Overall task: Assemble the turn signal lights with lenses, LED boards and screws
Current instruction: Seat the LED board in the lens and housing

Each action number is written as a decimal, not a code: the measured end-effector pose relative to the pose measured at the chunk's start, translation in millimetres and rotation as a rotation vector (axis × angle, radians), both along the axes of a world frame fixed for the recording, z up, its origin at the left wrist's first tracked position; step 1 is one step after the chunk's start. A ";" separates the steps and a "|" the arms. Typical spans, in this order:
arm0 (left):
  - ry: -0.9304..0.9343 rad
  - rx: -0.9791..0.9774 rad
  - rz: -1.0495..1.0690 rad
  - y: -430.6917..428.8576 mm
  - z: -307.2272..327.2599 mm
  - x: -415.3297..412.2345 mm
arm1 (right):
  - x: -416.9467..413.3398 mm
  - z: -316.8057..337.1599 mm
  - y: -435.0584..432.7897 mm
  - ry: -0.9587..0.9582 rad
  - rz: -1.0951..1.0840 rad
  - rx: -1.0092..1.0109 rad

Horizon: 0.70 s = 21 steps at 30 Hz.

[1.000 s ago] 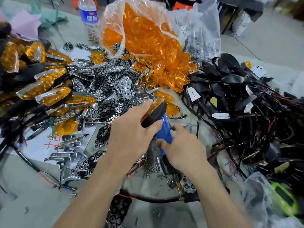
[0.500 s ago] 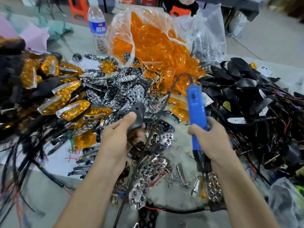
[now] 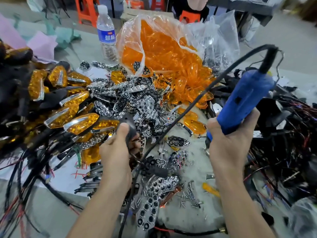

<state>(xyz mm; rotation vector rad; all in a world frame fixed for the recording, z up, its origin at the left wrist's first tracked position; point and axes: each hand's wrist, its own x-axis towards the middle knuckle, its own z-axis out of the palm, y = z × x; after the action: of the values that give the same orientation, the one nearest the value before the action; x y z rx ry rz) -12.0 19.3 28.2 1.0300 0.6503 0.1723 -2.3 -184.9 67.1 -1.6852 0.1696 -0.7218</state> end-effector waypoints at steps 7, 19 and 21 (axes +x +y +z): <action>-0.085 -0.082 0.170 17.2 2.3 13.9 | 3.1 8.5 -5.1 -0.117 -0.047 0.175; 0.039 0.596 -0.464 -18.2 -5.7 -4.4 | -1.9 23.5 12.7 -0.120 0.208 0.958; 0.031 0.562 -0.439 -20.7 -7.7 -7.6 | -4.8 22.9 15.6 -0.110 0.244 0.947</action>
<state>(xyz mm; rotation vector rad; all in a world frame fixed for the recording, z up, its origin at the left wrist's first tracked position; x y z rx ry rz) -19.6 -1.4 20.5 1.6934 0.3917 -0.0523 -7.1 -169.3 90.0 -0.7412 0.1848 -0.4321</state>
